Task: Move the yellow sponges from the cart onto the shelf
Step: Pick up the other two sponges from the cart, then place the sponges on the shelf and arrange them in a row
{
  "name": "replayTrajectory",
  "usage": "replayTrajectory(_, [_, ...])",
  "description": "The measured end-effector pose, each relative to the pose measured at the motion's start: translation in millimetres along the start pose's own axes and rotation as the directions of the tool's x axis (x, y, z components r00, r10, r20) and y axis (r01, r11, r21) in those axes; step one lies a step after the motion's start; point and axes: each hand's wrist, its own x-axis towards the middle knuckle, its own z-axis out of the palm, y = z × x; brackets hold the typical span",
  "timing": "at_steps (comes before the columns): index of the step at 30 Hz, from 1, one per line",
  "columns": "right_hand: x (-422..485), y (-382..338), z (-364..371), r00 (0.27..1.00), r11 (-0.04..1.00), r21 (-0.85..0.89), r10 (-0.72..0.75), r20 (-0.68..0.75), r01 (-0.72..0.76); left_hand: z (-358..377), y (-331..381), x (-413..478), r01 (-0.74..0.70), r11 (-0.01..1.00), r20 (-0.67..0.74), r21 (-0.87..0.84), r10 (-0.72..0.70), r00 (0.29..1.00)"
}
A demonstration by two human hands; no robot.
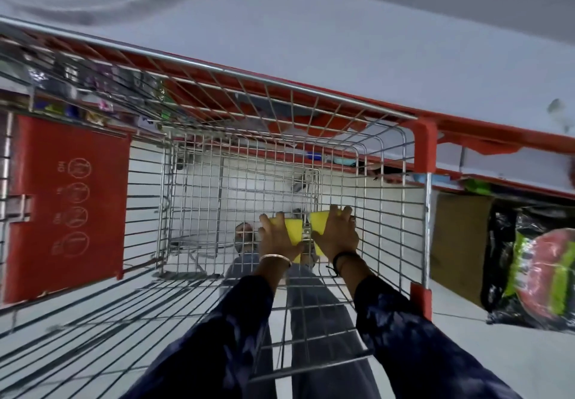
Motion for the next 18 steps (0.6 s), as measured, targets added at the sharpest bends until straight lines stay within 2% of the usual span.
replayTrajectory(4, [-11.3,-7.1,-32.3,0.999,0.982,0.191,0.006,-0.052,0.004,-37.3,5.4,-6.2,-0.043,0.999,0.001,0.013,0.043,0.999])
replayTrajectory(12, [-64.4,-27.0,-110.1,0.982,0.971,0.22,-0.059,-0.18,0.098,-131.4,35.6,-37.9,-0.121,0.992,-0.085,0.039,0.124,0.989])
replayTrajectory(18, [-115.3,-42.6,-180.9,0.924,0.914,0.318,-0.128,-0.36,0.25,-203.2,71.1,-88.8,-0.152,0.987,-0.133,0.044,0.157,0.979])
